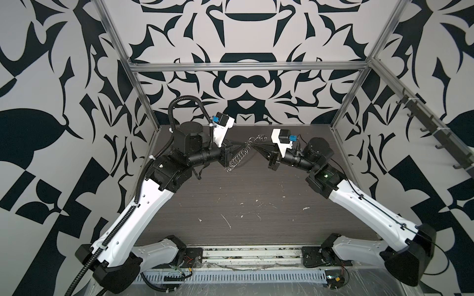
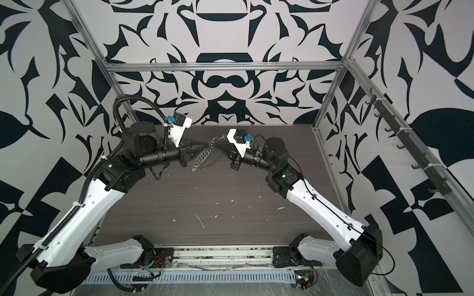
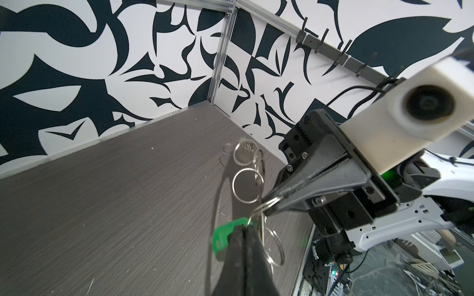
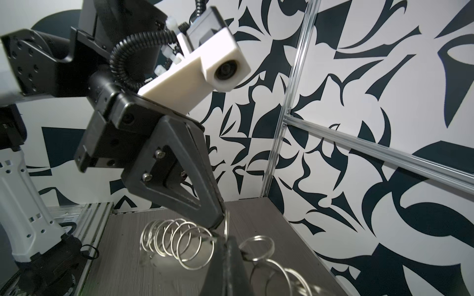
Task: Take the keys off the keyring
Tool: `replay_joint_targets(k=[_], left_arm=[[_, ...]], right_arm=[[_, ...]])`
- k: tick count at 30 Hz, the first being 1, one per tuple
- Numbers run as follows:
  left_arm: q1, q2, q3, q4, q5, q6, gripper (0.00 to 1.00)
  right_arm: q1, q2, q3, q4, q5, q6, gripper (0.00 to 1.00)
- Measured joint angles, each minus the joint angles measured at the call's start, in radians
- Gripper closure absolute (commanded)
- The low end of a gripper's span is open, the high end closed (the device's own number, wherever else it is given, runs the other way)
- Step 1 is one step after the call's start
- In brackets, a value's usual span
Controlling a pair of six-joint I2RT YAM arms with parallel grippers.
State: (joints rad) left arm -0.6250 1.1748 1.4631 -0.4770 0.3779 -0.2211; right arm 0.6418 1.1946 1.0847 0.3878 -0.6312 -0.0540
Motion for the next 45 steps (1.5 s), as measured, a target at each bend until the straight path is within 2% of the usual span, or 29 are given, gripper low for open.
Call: replay_joint_targets(k=[4, 11, 19, 23, 34, 38, 45], left_arm=[[0.004, 0.001, 0.000, 0.004, 0.001, -0.007, 1.00], [0.007, 0.003, 0.041, -0.074, -0.064, 0.021, 1.00], [0.008, 0.010, 0.047, -0.116, -0.079, 0.039, 1.00], [0.008, 0.014, 0.047, -0.111, -0.074, 0.036, 1.00], [0.026, 0.039, 0.046, -0.043, 0.001, 0.002, 1.00], [0.033, 0.062, 0.056, -0.039, 0.036, -0.019, 1.00], [0.076, 0.173, 0.186, -0.154, 0.126, -0.077, 1.00]], right_arm=[[-0.006, 0.031, 0.000, 0.058, -0.019, 0.044, 1.00], [-0.004, 0.018, -0.033, 0.058, -0.014, 0.031, 1.00], [0.000, 0.015, -0.060, 0.054, -0.004, 0.022, 1.00], [-0.001, 0.016, -0.063, 0.077, -0.014, 0.057, 1.00], [-0.012, 0.062, -0.063, 0.225, -0.040, 0.211, 1.00], [-0.017, 0.064, -0.063, 0.236, -0.038, 0.212, 1.00], [-0.027, 0.063, -0.056, 0.197, -0.002, 0.137, 1.00]])
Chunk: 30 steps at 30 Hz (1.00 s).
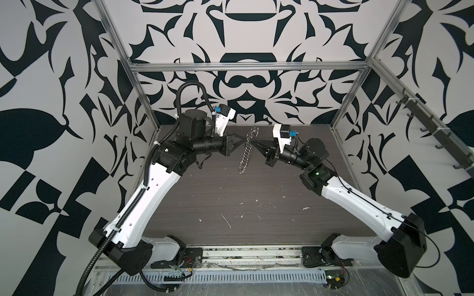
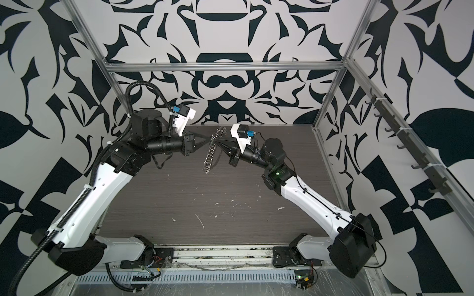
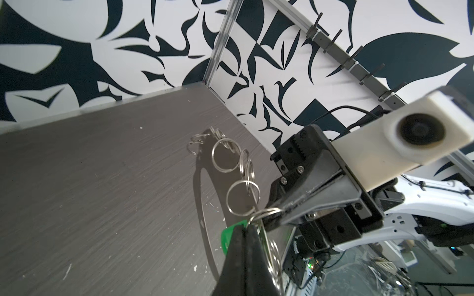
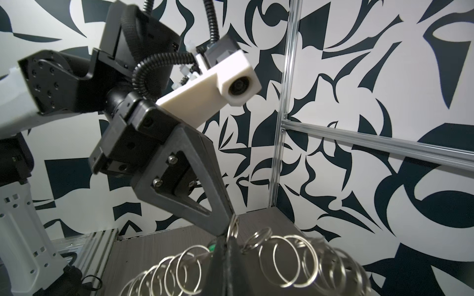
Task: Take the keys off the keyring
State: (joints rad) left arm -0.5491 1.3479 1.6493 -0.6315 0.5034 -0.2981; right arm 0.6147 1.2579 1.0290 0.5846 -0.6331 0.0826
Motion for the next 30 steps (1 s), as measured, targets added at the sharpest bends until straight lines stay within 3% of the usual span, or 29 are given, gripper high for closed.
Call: replay_joint_targets(k=[18, 24, 30], left_arm=[[0.087, 0.088, 0.073, -0.176, 0.228, -0.049, 1.00], [0.098, 0.088, 0.067, -0.165, 0.302, -0.074, 1.00], [0.106, 0.073, -0.020, -0.032, 0.357, -0.145, 1.00]], right_arm=[[0.009, -0.014, 0.000, -0.065, 0.018, -0.225, 1.00], [0.011, -0.012, 0.000, -0.015, -0.003, -0.207, 1.00], [0.009, 0.018, -0.019, 0.098, 0.004, -0.124, 1.00]])
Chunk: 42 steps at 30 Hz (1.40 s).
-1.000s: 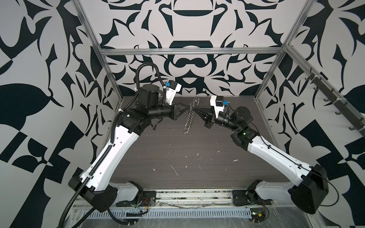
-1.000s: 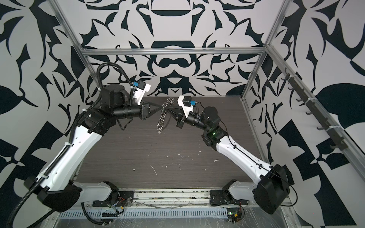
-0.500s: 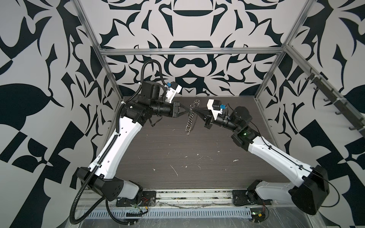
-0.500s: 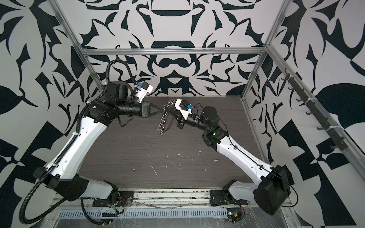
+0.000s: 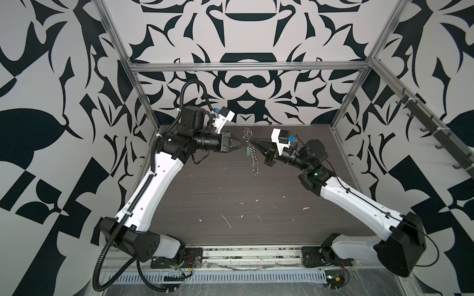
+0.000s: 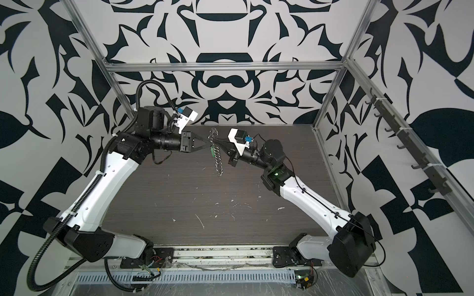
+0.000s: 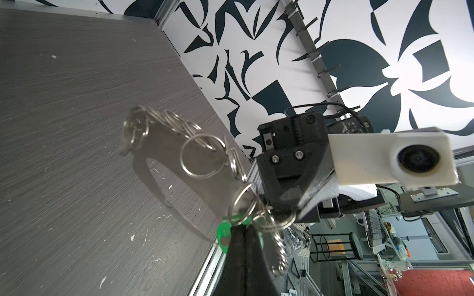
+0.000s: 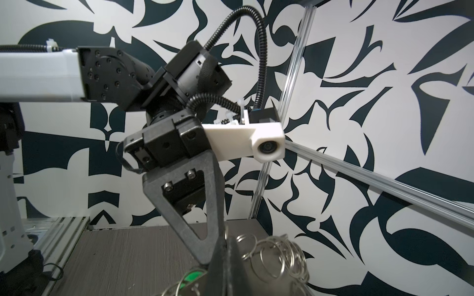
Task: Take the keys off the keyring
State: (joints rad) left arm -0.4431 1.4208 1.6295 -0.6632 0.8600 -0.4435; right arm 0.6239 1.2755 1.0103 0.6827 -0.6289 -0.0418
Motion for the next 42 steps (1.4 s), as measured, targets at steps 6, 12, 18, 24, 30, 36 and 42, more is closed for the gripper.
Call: replay_joint_targets(k=[6, 12, 18, 24, 30, 36, 42], left_arm=[[0.006, -0.014, -0.054, 0.114, -0.011, -0.079, 1.00], [0.009, -0.014, -0.007, 0.034, -0.072, -0.043, 1.00], [0.011, -0.013, 0.093, -0.129, -0.147, 0.043, 1.00], [0.011, 0.005, 0.138, -0.215, -0.182, 0.083, 1.00], [0.011, 0.009, 0.146, -0.244, -0.222, 0.101, 1.00], [0.040, 0.008, 0.146, -0.243, -0.325, 0.105, 1.00], [0.042, 0.008, 0.145, -0.240, -0.353, 0.109, 1.00]], right_arm=[[-0.002, 0.056, -0.024, 0.153, 0.029, 0.096, 1.00], [0.001, 0.030, -0.063, 0.167, 0.051, 0.078, 1.00], [0.021, -0.049, -0.077, 0.027, 0.056, -0.016, 1.00], [0.026, -0.065, -0.083, -0.050, 0.058, -0.058, 1.00], [0.026, -0.064, -0.083, -0.115, 0.064, -0.066, 1.00], [0.026, -0.063, -0.064, -0.170, 0.050, -0.064, 0.91], [0.026, -0.056, -0.028, -0.206, 0.040, -0.066, 0.83]])
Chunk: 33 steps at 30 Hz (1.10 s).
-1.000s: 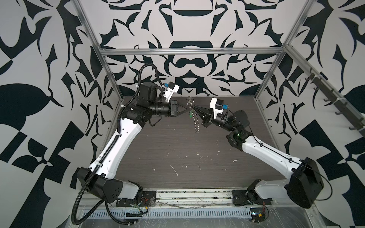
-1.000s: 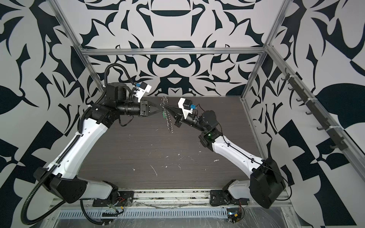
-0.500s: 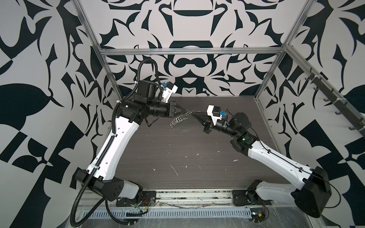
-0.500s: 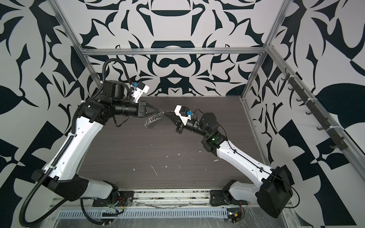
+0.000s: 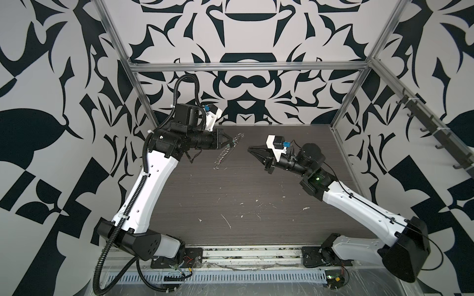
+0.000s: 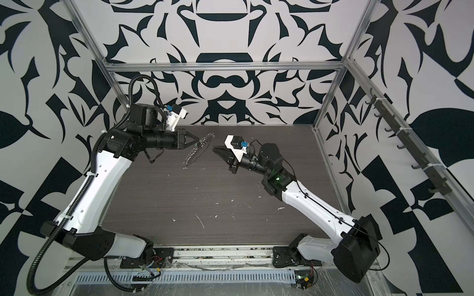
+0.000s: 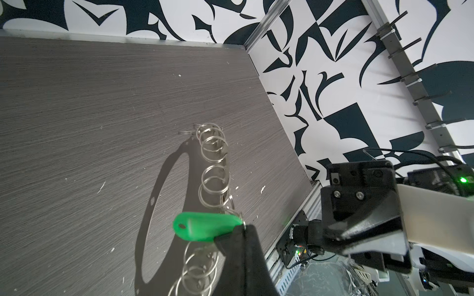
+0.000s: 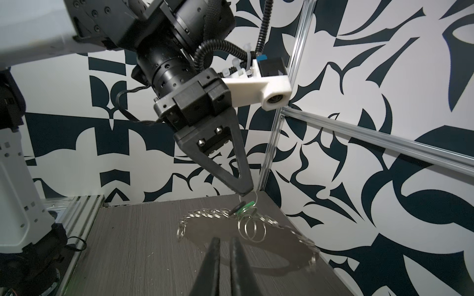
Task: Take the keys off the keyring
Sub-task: 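Bring the right gripper to the tag ring beside the left gripper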
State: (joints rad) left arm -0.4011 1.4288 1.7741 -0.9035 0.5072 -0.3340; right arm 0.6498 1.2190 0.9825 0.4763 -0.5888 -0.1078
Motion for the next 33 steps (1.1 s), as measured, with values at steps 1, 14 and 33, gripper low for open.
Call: replay_joint_targets(k=[1, 14, 33], left_arm=[[0.000, 0.000, 0.000, 0.000, -0.003, 0.003, 1.00], [0.000, 0.000, 0.000, -0.011, -0.005, 0.021, 1.00], [-0.012, 0.000, 0.000, -0.011, 0.000, 0.017, 1.00]], right_arm=[[0.000, 0.000, 0.006, -0.010, -0.002, -0.001, 0.82], [0.002, 0.050, 0.091, -0.127, -0.002, -0.052, 0.66], [0.126, 0.144, 0.175, -0.190, 0.254, -0.197, 0.48]])
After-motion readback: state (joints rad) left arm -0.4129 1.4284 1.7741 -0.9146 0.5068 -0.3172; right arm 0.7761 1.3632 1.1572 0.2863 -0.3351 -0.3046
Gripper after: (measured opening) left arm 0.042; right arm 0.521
